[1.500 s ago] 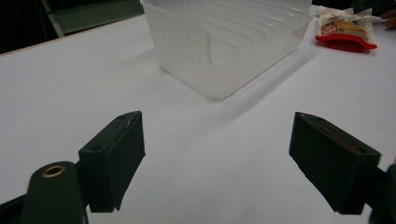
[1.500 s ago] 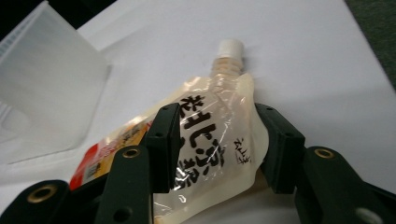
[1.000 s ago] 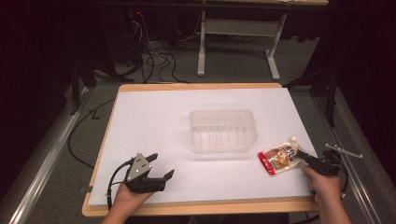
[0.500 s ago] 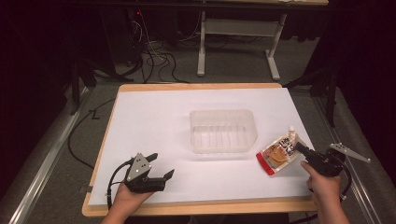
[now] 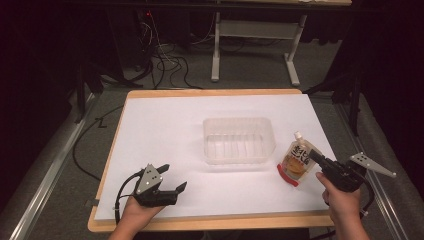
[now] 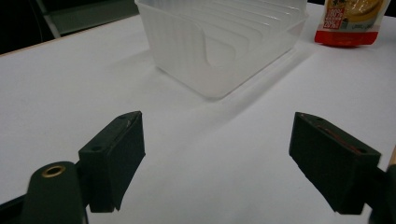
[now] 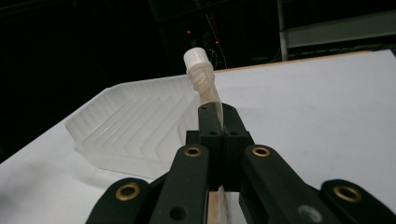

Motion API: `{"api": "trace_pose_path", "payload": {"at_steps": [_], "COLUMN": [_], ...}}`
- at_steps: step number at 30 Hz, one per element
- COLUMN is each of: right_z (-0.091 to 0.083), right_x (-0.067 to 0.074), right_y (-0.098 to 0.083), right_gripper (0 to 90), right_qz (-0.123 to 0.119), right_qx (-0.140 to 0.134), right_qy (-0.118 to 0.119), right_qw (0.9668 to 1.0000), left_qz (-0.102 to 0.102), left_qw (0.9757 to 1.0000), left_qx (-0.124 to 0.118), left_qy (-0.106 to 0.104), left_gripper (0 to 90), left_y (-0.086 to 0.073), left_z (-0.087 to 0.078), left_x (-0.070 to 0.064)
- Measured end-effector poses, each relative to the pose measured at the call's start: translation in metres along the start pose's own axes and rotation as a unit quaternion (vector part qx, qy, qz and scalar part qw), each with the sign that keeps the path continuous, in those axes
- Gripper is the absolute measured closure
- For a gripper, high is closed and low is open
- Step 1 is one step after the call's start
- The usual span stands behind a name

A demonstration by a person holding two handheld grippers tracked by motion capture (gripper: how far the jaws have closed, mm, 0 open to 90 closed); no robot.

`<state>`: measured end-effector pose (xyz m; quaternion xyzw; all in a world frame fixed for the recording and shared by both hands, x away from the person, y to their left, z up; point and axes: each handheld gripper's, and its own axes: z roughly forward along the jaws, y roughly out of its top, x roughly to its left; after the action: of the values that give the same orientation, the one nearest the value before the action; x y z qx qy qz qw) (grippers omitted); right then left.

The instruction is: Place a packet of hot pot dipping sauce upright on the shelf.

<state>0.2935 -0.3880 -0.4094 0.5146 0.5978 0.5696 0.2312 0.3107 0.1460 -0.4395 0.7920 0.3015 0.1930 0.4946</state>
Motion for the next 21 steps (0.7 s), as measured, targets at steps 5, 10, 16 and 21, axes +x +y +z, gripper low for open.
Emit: {"api": "trace_pose_path", "payload": {"at_steps": [5,10,16,21], "right_z": [-0.0027,-0.002,-0.0061,-0.0087], "right_x": [0.0064,0.006,0.0101,0.0115], "right_y": [0.0041,0.0013,-0.0026,-0.0044], "right_gripper": [90.0,90.0,90.0,89.5], "right_qz": [-0.027,-0.048,-0.078,-0.088], "right_qx": [-0.022,-0.017,-0.018,-0.017], "right_qy": [-0.022,-0.044,-0.061,-0.068], "right_qw": [0.9991,0.9977,0.9949,0.9937], "left_qz": [0.001,0.001,-0.001,0.0], "left_qw": [1.0,1.0,1.0,1.0], "left_qx": [0.0,0.001,-0.002,-0.003], "left_qy": [0.0,-0.001,0.0,0.0], "left_gripper": [18.9,18.9,18.9,18.9], "left_y": [0.0001,0.0,0.0002,0.0006], "left_z": [0.0002,0.0005,-0.0012,-0.0008], "left_x": [0.0,0.0001,0.0003,0.001]}}
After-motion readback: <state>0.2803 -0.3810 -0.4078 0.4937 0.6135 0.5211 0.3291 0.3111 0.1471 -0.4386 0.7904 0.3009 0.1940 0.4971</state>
